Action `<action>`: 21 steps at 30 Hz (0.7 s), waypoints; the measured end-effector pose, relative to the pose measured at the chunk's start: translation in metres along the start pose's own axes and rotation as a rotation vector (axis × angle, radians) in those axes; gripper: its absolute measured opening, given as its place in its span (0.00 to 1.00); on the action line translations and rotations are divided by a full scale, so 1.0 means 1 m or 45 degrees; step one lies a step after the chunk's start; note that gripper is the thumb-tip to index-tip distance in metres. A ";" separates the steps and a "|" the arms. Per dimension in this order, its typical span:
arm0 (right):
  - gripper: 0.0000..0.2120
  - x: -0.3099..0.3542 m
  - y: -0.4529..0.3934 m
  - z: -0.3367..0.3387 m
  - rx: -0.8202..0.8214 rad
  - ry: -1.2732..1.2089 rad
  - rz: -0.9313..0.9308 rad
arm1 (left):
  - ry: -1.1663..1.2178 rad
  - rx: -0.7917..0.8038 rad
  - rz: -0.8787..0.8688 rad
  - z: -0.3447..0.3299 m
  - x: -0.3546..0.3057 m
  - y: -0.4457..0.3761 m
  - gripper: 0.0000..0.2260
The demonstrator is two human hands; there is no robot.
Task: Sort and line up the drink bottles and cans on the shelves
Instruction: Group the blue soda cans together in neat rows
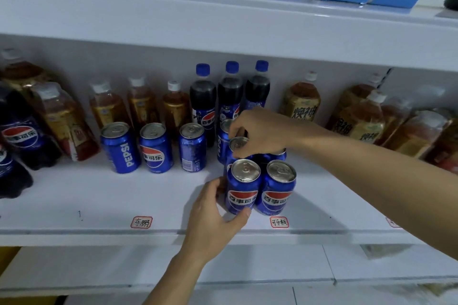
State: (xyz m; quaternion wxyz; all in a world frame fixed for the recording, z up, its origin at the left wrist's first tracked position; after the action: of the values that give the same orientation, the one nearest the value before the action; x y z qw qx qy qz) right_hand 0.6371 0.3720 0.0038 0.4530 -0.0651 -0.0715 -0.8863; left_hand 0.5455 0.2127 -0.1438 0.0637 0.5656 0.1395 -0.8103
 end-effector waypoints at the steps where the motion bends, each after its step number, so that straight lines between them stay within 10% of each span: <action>1: 0.22 0.000 0.000 0.000 0.000 -0.011 0.004 | -0.012 -0.007 -0.007 -0.001 0.000 0.000 0.29; 9: 0.22 -0.004 0.005 0.000 0.001 -0.057 0.006 | -0.012 0.003 -0.005 -0.005 0.005 -0.001 0.31; 14: 0.13 -0.038 0.035 0.025 -0.184 -0.201 -0.131 | 0.582 -0.063 0.124 0.000 -0.001 -0.015 0.24; 21: 0.23 -0.064 0.060 -0.008 0.073 -0.389 -0.279 | 0.822 -0.092 0.386 -0.021 0.008 -0.052 0.25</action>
State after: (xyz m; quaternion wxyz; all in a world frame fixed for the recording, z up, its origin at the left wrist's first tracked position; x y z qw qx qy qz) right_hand 0.7226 0.3861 -0.0115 0.3393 -0.1778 -0.1713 -0.9077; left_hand 0.5483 0.2689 -0.1506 0.1558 0.8042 0.0955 -0.5655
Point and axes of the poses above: each hand's wrist, its own y-axis away from the middle knuckle, its own z-axis out of the back of the hand, x = y × z, the point moved 4 cm from there along -y, towards the middle knuckle, and after that the axes turned 1 degree about y, right-handed, at the moved point
